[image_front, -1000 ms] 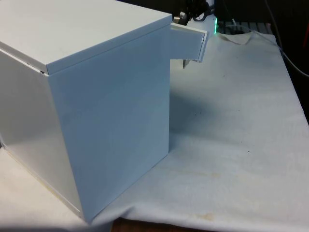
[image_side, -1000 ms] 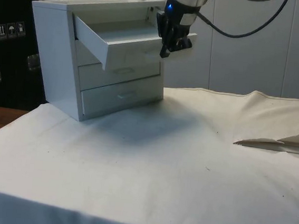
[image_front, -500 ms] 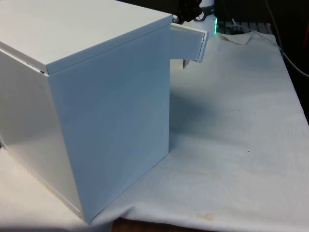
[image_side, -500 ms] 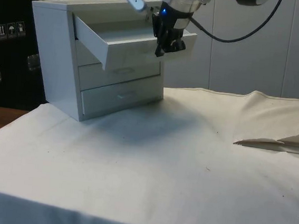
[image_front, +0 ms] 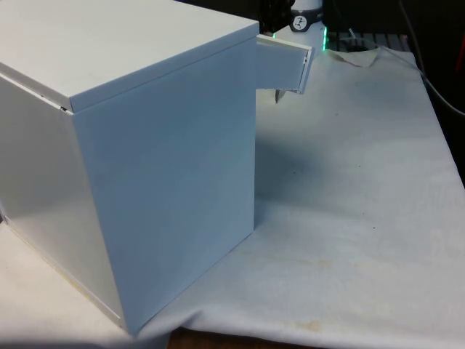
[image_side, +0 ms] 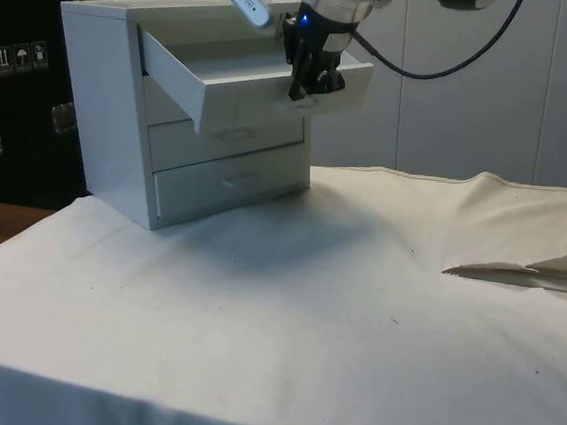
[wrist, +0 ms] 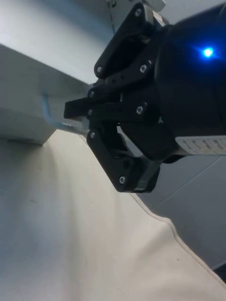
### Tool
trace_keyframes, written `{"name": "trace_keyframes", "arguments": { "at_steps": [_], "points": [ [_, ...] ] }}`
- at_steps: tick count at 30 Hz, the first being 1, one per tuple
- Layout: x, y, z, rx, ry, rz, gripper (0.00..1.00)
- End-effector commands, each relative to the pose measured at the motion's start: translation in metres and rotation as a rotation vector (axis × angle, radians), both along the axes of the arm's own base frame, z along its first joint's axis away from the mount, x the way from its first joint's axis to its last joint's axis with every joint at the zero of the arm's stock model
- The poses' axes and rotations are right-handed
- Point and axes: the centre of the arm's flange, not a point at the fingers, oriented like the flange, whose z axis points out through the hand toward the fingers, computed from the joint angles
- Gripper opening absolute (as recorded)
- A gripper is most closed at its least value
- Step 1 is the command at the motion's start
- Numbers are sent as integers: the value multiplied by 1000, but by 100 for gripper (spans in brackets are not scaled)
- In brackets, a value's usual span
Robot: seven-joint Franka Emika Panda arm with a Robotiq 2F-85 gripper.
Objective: Open the drawer, then close it.
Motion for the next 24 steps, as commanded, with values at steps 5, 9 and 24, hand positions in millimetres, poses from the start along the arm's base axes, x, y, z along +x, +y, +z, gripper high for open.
{"name": "trace_keyframes", "arguments": {
  "at_steps": [5,9,24],
  "points": [
    [4,-3,4,-29,-20,2,0],
    [6,-5,5,-41,-25,-1,0],
    [7,-11,17,-73,-37,-12,0]
  ]
}}
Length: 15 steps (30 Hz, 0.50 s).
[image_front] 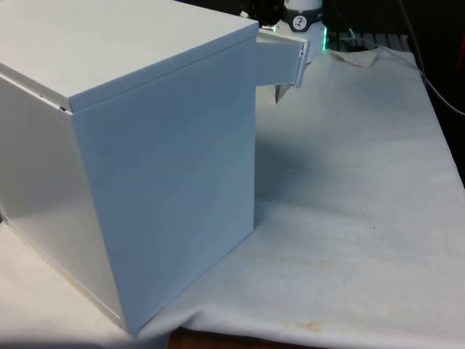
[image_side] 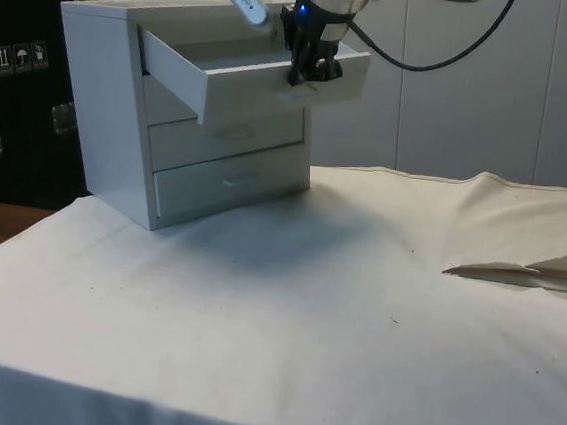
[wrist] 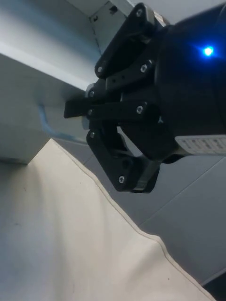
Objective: Open the drawer, then close it.
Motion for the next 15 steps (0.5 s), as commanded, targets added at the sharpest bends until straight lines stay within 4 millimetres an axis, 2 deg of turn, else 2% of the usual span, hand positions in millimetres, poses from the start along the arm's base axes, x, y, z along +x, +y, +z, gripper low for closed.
{"name": "trace_keyframes", "arguments": {
  "at_steps": [1,4,5,11,12,15],
  "points": [
    [2,-2,5,-14,-12,5,0],
    [0,-1,2,-8,-2,-2,0],
    [2,-4,8,-23,-17,1,0],
    [5,-6,14,-38,-28,-2,0],
    [3,-3,9,-22,-15,-3,0],
    [7,-8,16,-44,-34,-5,0]
  ]
}}
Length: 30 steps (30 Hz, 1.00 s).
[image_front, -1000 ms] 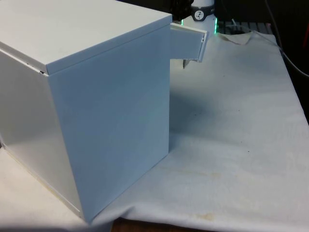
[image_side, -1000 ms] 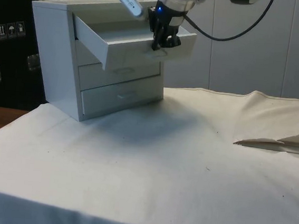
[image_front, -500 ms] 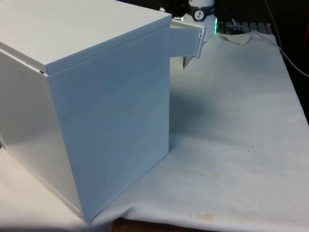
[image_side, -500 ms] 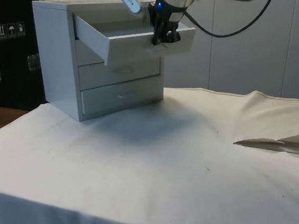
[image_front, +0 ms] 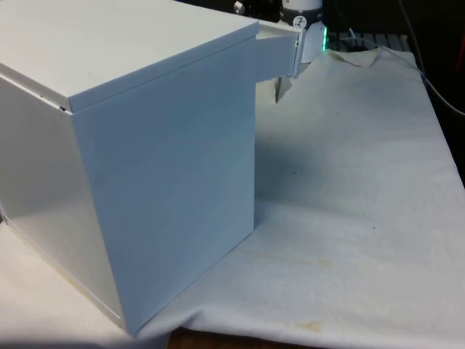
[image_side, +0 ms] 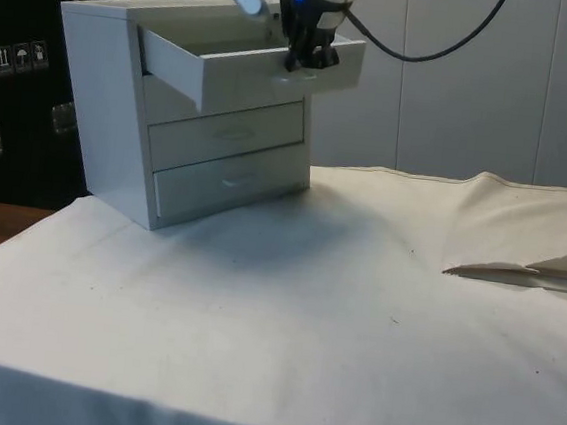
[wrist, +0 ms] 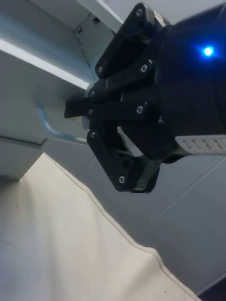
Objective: Open the drawer, then close it.
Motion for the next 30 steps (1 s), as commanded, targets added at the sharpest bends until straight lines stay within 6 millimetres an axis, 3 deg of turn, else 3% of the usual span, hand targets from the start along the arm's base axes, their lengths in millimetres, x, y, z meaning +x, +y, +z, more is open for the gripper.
{"name": "trace_keyframes", "arguments": {
  "at_steps": [1,30],
  "points": [
    [3,-4,5,-15,-16,1,0],
    [21,-16,19,-63,-57,-15,0]
  ]
}}
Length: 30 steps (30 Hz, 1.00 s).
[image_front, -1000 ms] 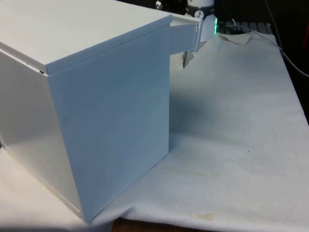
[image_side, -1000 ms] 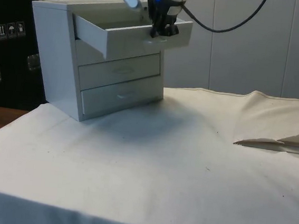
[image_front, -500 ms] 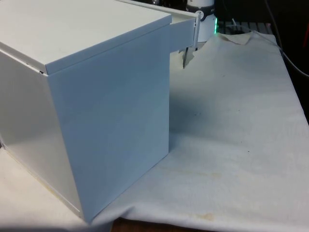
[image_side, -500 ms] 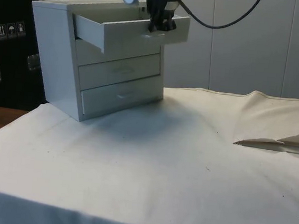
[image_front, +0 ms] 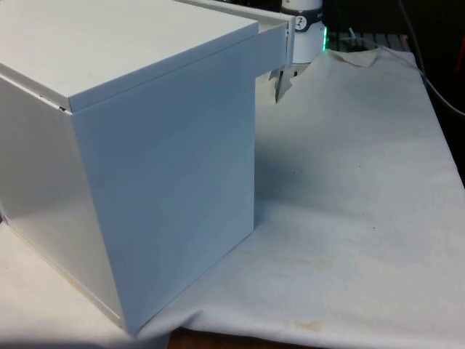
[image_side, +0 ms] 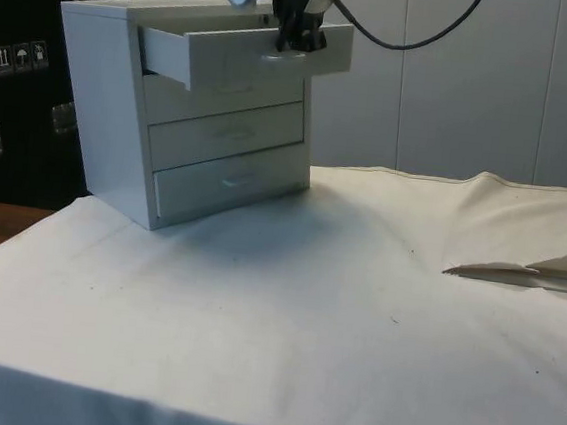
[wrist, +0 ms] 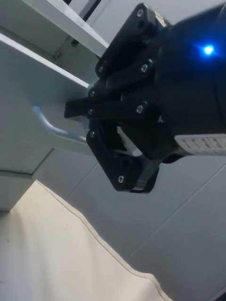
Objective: Open the drawer, then close it.
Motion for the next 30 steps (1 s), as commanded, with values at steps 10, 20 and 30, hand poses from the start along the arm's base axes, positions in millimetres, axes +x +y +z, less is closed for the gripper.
{"name": "trace_keyframes", "arguments": {
  "at_steps": [10,20,30],
  "points": [
    [13,-12,7,-33,-31,-4,0],
    [25,-22,10,-53,-45,-16,0],
    [39,-34,11,-77,-63,-31,0]
  ]
}}
